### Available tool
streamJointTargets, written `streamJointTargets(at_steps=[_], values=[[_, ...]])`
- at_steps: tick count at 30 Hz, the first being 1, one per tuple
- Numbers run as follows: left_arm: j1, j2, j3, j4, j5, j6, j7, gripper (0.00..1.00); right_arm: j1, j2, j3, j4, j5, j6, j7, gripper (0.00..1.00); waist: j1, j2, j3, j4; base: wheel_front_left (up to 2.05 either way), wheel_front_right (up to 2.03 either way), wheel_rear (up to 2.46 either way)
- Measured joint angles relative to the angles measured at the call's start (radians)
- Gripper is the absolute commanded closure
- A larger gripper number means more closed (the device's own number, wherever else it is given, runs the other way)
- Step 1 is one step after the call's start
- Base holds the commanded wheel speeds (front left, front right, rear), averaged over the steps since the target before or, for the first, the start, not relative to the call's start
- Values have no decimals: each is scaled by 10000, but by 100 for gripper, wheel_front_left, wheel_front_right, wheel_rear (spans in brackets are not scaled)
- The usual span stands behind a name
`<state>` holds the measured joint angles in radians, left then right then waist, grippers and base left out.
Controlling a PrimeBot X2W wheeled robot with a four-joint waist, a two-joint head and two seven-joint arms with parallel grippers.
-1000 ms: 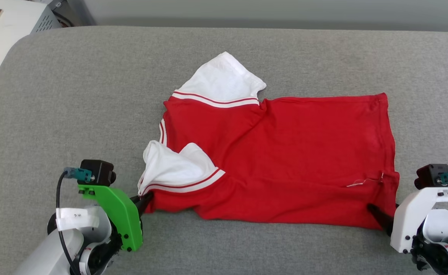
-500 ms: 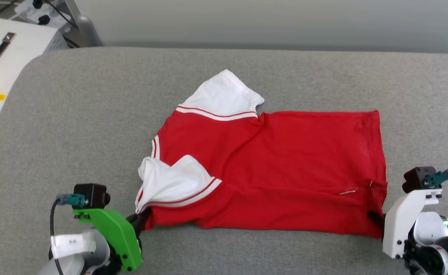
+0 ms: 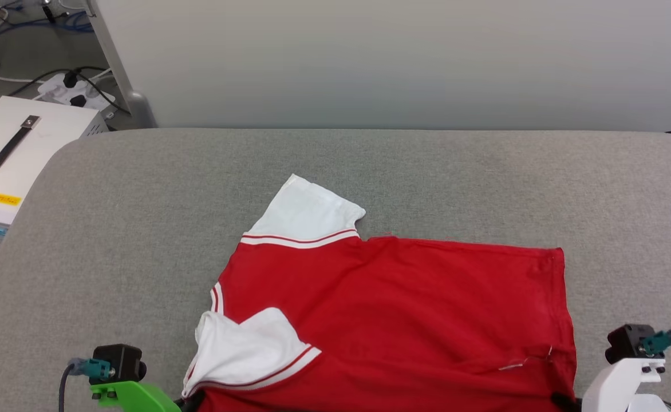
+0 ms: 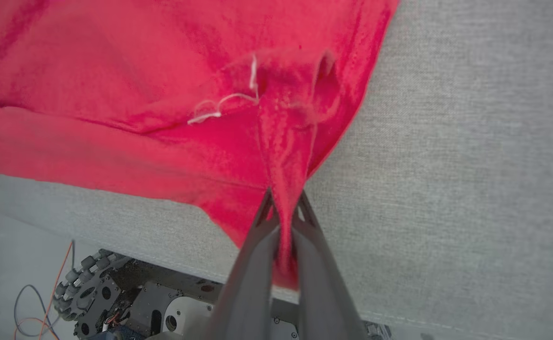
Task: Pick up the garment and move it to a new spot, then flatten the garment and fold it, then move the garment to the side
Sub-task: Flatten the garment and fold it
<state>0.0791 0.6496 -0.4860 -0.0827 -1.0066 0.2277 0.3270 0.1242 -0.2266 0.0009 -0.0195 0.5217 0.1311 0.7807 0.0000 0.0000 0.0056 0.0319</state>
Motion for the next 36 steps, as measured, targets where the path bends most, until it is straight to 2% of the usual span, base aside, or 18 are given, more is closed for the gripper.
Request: streamJointTargets(at_steps=[6, 7, 8, 9, 11, 18, 19, 20, 21, 28, 36], values=[[229, -86, -161, 332, -320, 2, 161, 100, 523, 244, -144, 65, -59, 0, -96, 100, 0, 0, -122, -108, 0, 0, 0], [224, -192, -161, 453, -328, -4, 109, 100, 545, 272, -138, 115, -104, 0, -198, 80, 0, 0, -105, -114, 0, 0, 0], [213, -337, -184, 600, -336, -36, 40, 100, 563, 332, -153, 219, -104, 0, -364, 51, 0, 0, -76, -117, 0, 0, 0], [194, -481, -211, 769, -324, -44, -69, 84, 566, 368, -130, 309, -117, 0, -570, 0, 0, 0, -43, -117, 0, 0, 0], [105, -702, -230, 1060, -299, -98, -297, 0, 566, 395, -29, 401, -186, 0, -1045, 0, 0, 0, 10, -112, 0, 0, 0], [-552, -1022, -46, 1415, 389, -224, -1630, 0, 479, 514, 40, 255, -640, 0, -3891, 0, 0, 0, 103, -111, 0, 0, 0], [-670, -1026, 6, 1406, 523, -228, -1870, 0, 436, 552, -2, 221, -748, 0, -4391, 0, 0, 0, 112, -122, 0, 0, 0], [-1036, -1097, 125, 1384, 1009, -236, -2606, 0, 221, 633, -82, 88, -1208, 0, -5540, 0, 0, 0, 155, -146, 0, 0, 0], [-1174, -1143, 167, 1383, 1118, -240, -2832, 0, 137, 662, -102, 25, -1371, 0, -5881, 0, 0, 0, 184, -156, 0, 0, 0], [-2399, -1467, 372, 1613, 1760, -387, -3948, 0, -668, 872, -224, -861, -2383, 0, -7198, 0, 0, 0, 598, -280, 0, 0, 0], [-4515, -1595, 401, 2429, 2073, -1047, -4079, 0, -1631, 1045, -343, -1501, -2652, 0, -7411, 0, 0, 0, 1575, -482, 0, 0, 0]])
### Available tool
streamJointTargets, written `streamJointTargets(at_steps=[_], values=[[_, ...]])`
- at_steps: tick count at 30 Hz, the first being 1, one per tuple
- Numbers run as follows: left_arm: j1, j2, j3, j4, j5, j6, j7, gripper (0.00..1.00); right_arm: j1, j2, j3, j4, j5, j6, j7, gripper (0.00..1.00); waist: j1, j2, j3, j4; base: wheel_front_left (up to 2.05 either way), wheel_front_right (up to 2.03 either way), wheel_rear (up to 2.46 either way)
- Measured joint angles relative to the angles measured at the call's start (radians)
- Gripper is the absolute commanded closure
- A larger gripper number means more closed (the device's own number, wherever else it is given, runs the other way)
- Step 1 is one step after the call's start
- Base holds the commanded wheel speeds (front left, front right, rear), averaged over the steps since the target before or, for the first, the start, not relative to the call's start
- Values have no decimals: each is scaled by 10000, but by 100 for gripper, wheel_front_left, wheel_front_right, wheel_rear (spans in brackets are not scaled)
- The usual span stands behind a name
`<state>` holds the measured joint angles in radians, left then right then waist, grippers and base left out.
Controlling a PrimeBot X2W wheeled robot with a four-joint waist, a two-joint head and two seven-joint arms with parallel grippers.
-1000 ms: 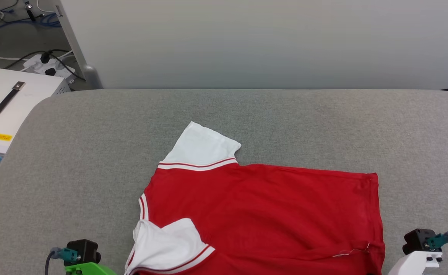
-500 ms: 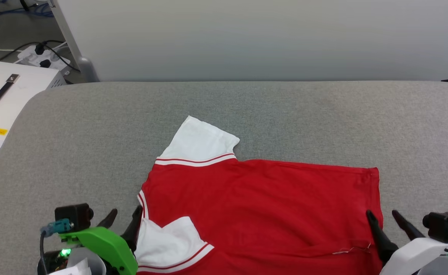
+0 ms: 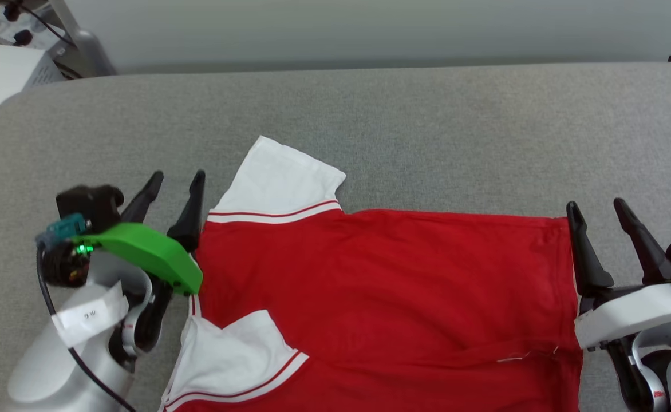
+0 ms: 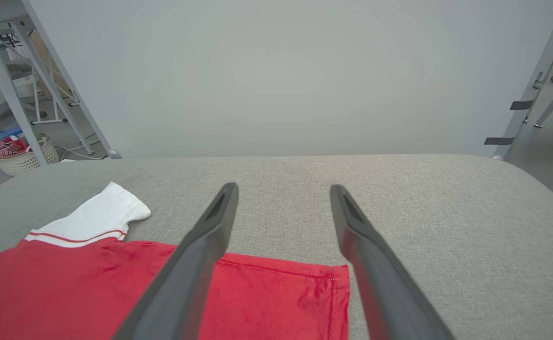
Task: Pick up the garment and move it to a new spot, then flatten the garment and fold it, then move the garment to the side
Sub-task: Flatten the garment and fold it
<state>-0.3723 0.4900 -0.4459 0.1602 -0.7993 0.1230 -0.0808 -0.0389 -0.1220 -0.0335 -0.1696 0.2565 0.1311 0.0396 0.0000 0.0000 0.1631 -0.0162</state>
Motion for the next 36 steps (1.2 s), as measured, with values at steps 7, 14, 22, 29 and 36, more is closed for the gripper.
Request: streamJointTargets(at_steps=[7, 14, 22, 29, 36], values=[[-2499, 332, -270, 1089, -144, -1461, 1570, 0, -650, 146, 15, -161, -33, 0, -2, 0, 0, 0, 1087, -359, 0, 0, 0], [-4825, 784, -604, 2533, -961, -2280, 4161, 0, -1150, 232, 148, 58, 38, 0, -240, 0, 1, 0, 1911, -1015, 0, 0, 0], [-5962, 1446, -1127, 4172, -1789, -2462, 6899, 0, -1480, 445, 535, 665, 324, 0, -690, 0, 2, 0, 2653, -1944, 0, 0, 0], [-6058, 1893, -1336, 4880, -2165, -2487, 7881, 0, -1482, 537, 631, 1235, 608, 0, -986, 0, 0, 0, 3133, -2681, 0, 0, 0], [-6335, 2084, -1283, 5195, -2894, -2481, 9001, 100, -1505, 564, 493, 1714, 803, 0, -1014, 0, 0, 0, 3397, -3064, 0, 0, 0]])
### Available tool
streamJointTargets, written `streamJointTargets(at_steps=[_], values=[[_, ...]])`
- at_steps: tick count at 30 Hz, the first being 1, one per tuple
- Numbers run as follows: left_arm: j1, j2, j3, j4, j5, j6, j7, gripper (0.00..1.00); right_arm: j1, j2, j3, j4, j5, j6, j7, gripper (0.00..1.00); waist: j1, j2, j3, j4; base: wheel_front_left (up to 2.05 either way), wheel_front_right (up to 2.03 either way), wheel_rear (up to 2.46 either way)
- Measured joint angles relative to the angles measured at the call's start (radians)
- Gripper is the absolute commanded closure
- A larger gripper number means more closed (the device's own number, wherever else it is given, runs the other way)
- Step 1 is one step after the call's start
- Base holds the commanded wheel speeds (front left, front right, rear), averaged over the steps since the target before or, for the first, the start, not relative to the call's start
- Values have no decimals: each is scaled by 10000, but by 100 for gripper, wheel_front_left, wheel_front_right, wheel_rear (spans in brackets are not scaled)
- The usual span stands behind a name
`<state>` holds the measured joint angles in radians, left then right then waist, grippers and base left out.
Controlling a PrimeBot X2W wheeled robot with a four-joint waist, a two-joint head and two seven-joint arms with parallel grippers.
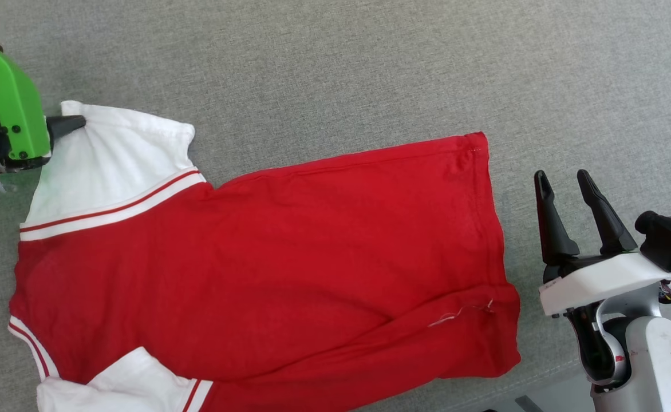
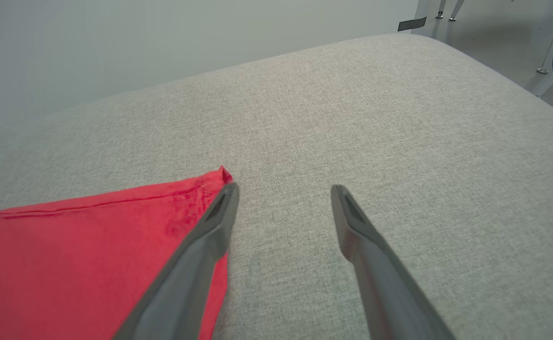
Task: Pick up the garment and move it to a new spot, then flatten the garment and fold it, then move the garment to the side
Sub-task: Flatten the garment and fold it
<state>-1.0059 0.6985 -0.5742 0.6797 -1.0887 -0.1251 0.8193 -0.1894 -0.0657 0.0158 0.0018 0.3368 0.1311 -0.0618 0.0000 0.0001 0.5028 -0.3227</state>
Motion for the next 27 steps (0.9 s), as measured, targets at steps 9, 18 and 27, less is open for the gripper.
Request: streamJointTargets(at_steps=[9, 18, 27], values=[[144, -508, -372, 94, 309, 2, -717, 100, -511, -412, 316, 623, 825, 0, 1342, 0, 0, 0, -475, 293, 0, 0, 0], [278, -882, -627, -508, 704, -13, -1745, 100, -1971, -1764, 1269, 1866, 1919, 0, 4531, 0, 0, 0, -1112, 1049, 0, 0, 0], [309, -1091, -644, -1553, 938, 31, -2355, 100, -3487, -2552, 2056, 3459, 2119, 0, 6339, 0, 1, 0, -1268, 2099, 0, 0, 0]])
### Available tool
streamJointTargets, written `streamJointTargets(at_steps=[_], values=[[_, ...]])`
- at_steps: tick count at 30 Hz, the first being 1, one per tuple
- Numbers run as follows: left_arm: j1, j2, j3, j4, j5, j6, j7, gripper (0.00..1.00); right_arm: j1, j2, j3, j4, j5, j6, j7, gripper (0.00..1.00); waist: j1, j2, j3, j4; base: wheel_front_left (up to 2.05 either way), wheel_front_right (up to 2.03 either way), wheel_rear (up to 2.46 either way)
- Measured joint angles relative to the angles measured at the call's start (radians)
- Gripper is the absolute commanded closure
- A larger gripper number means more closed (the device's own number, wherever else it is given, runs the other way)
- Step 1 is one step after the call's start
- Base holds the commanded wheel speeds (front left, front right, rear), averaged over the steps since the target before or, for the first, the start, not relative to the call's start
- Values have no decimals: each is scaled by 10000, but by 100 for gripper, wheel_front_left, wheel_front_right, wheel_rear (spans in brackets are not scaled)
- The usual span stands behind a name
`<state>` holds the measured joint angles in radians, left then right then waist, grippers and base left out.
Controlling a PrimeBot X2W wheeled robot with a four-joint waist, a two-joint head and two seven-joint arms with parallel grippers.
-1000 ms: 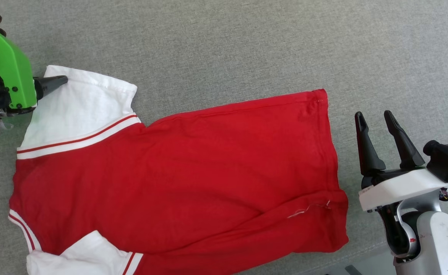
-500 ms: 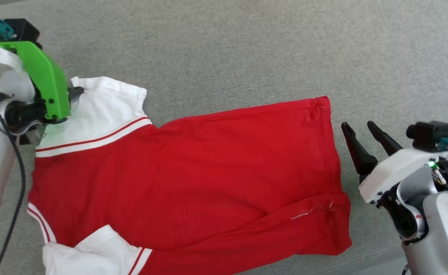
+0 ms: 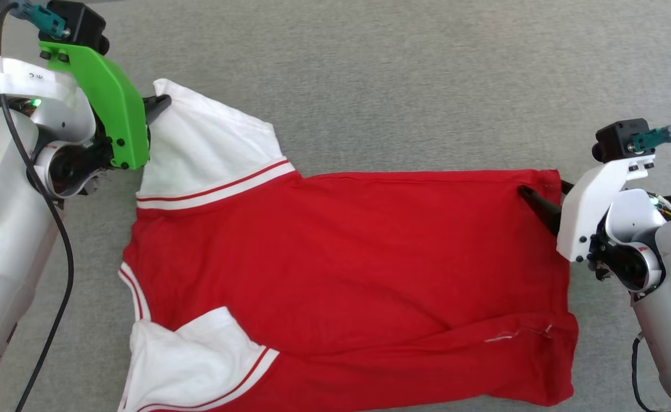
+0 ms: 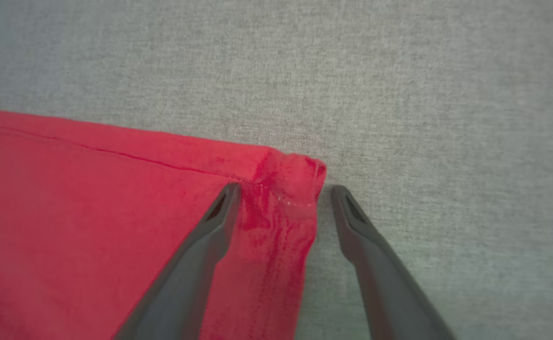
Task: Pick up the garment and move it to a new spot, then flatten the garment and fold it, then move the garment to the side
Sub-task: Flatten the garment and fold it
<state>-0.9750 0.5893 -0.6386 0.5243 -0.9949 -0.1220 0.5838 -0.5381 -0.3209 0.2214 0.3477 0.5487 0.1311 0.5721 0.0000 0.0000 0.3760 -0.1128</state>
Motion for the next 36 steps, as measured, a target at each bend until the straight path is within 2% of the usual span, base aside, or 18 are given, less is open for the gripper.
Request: streamJointTargets(at_steps=[6, 7, 8, 10, 20, 26, 30, 36], values=[[375, -44, 2, -272, -6, 42, -205, 100, -530, -364, 514, 888, 301, -8, 1536, 0, 0, 0, 139, 519, 0, 0, 0], [439, -42, 6, -288, -8, 44, -213, 100, -629, -384, 525, 986, 382, -8, 1829, 17, 0, -1, 165, 575, 0, 0, 0], [511, -46, 35, -305, -15, 48, -290, 100, -728, -418, 535, 1051, 410, -8, 2104, 62, 0, -1, 186, 623, 0, 0, 0], [596, -98, 134, -291, -144, 102, -416, 100, -854, -502, 573, 1099, 453, -8, 2439, 100, 0, -1, 193, 688, 0, 0, 0], [970, -159, 502, -213, -272, 186, -1664, 100, -794, -637, 119, 407, 650, -2, 1871, 100, 0, 0, -444, 829, 0, 0, 0], [1839, 111, 694, -642, -291, 316, -2240, 100, -84, -675, -476, -324, 681, 2, 1302, 100, 0, 0, -1127, 921, 0, 0, 0], [2947, 316, 871, -1469, -428, 625, -2736, 100, 863, -644, -851, -748, 600, 2, 848, 100, 0, 0, -1582, 1021, 0, 0, 0], [5613, 713, 1145, -2997, -754, 1467, -3568, 100, 2623, -324, -1292, -1179, 500, 4, 437, 100, -1, 0, -2167, 1210, 0, 0, 0]])
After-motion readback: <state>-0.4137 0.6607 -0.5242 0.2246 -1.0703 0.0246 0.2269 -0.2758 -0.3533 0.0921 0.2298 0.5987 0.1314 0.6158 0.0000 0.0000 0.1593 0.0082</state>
